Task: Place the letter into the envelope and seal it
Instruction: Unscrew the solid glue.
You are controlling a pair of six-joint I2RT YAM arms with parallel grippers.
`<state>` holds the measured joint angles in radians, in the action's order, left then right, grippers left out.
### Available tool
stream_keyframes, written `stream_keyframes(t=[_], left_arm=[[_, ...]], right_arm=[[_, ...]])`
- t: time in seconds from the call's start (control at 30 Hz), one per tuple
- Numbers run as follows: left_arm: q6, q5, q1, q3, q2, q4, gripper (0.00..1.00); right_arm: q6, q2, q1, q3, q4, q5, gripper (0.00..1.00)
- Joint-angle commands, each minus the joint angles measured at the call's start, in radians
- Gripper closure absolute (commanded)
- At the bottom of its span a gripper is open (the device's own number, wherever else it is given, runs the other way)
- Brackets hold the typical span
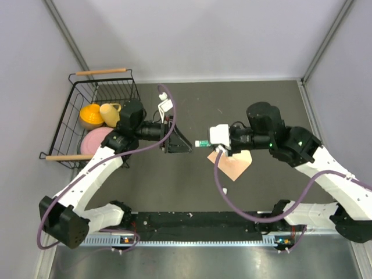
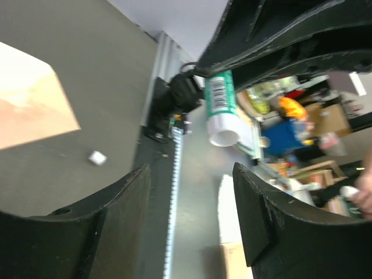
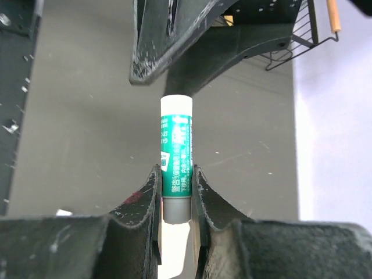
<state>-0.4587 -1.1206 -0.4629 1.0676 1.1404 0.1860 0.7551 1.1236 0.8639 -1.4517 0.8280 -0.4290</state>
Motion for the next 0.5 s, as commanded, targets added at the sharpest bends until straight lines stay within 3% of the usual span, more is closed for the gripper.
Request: stream_keyframes(t=[0.0, 0.13, 0.23, 0.47], left_arm=[[-0.428, -0.130, -0.002, -0.073, -0.059, -0.377, 0.36], [-0.549, -0.133, -0.011, -0.129, -0.044, -0.506, 0.38], [-0.499, -0.091, -0.029, -0.124, -0.004, -0.432, 0.43], [-0.541, -0.105, -0.036, -0.127, 0.038, -0.491, 0.44]], right_arm=[[0.217, -0.051, 0.073, 0.065, -0.124, 0.179, 1.00], [0.242, -0.067, 0.119, 0.097, -0.144, 0.208, 1.00], [0.276, -0.080, 0.136, 0.134, -0.171, 0.219, 1.00], [0.297, -0.100, 0.152, 0.155, -0.197, 0.222, 1.00]])
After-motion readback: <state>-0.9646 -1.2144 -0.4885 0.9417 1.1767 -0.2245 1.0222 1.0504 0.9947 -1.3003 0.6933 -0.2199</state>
